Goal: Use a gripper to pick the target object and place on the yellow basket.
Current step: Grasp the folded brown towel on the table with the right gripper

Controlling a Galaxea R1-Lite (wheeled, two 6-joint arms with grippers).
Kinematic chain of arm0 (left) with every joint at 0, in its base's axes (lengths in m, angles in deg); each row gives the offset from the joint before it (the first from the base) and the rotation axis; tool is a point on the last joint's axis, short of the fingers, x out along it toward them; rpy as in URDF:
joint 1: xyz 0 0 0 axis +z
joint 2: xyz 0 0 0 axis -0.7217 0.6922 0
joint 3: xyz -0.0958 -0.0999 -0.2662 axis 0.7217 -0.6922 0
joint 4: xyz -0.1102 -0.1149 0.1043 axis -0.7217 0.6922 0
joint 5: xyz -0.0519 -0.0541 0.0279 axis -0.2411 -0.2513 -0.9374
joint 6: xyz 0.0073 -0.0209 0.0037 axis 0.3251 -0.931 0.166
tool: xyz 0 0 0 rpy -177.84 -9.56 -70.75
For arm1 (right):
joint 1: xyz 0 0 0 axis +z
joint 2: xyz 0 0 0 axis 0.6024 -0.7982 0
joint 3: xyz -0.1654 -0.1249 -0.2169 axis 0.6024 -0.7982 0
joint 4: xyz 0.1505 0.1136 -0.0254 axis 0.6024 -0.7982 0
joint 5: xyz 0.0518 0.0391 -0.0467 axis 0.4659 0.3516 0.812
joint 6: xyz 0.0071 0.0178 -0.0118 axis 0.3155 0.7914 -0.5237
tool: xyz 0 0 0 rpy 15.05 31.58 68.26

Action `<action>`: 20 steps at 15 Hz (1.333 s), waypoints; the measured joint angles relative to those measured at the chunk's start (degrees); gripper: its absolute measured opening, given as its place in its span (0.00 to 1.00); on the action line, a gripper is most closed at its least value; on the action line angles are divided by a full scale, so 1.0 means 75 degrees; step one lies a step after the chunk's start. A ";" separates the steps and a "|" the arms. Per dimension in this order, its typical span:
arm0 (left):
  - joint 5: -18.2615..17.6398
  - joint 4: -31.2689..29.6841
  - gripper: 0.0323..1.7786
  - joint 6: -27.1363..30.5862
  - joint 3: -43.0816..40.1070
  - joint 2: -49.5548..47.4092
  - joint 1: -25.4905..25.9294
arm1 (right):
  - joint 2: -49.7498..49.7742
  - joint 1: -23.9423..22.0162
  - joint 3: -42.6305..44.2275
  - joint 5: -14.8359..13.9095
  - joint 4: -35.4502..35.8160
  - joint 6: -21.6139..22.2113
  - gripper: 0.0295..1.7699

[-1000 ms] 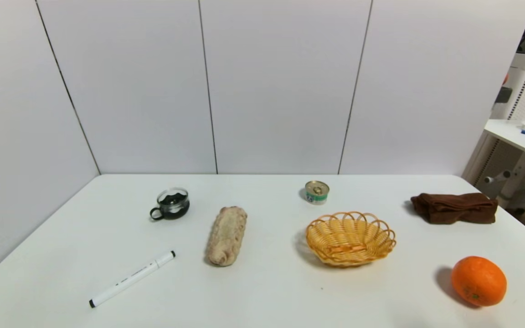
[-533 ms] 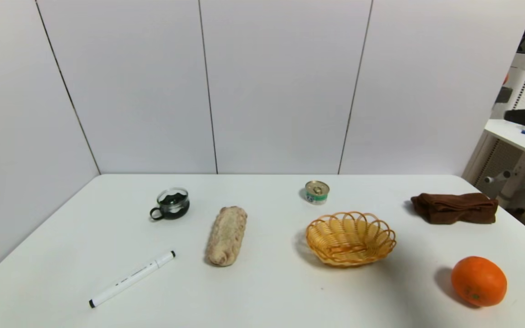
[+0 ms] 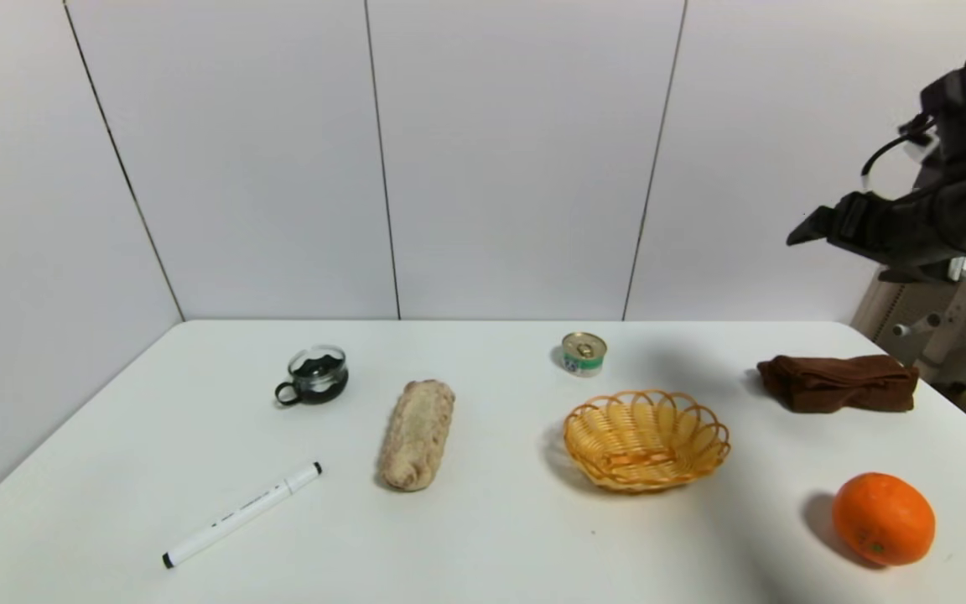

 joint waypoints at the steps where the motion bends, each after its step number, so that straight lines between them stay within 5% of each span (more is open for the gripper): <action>1: 0.0000 0.0000 0.95 0.0000 0.0000 0.0000 0.0000 | -0.0335 -0.0054 0.0055 -0.0148 -0.0260 0.0265 0.96; 7: 0.0000 0.0000 0.95 0.0003 0.0000 0.0000 0.0000 | -0.1599 -0.0605 0.0143 -0.0751 -0.1183 0.0761 0.96; 15: 0.0000 0.0003 0.95 -0.0003 0.0000 0.0000 0.0000 | -0.2536 -0.0741 0.0614 -0.0748 -0.1175 0.1118 0.96; 20: -0.0003 0.0003 0.95 0.0000 0.0000 0.0000 0.0000 | -0.3007 -0.0774 0.0673 -0.0748 -0.1175 0.1139 0.52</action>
